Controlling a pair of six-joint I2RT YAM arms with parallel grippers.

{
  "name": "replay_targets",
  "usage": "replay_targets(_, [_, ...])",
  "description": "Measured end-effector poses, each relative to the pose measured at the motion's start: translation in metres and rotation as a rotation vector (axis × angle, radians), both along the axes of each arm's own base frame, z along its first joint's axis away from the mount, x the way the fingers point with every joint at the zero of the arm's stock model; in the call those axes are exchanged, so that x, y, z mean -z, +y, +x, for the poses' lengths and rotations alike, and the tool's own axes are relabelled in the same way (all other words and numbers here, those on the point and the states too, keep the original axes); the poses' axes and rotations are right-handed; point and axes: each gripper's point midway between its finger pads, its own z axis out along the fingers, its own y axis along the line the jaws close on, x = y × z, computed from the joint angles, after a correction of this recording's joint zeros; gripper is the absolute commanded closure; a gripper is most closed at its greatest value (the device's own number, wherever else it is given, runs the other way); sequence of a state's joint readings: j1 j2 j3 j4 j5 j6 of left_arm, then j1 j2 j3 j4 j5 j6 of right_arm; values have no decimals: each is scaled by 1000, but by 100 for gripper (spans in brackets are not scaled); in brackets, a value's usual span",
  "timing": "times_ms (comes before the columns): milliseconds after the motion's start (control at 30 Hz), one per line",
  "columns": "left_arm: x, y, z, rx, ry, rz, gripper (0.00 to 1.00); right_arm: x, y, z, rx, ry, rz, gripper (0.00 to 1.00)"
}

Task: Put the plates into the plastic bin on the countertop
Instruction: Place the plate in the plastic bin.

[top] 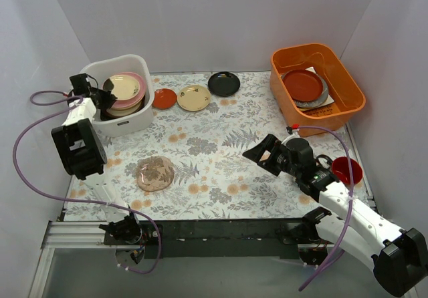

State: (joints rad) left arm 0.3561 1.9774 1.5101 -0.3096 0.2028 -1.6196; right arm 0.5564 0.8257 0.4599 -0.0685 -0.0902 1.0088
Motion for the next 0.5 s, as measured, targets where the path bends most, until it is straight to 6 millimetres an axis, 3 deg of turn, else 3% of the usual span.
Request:
replay_targets(133, [-4,3,11,7,-14,12,89,0,0,0,-2,-2,-2,2])
replay_targets(367, [16,0,13,17,31,-2,88,0,0,0,-2,-2,-3,2])
replay_targets(500, [18,-2,18,26,31,-4,78,0,0,0,-5,-3,-4,2])
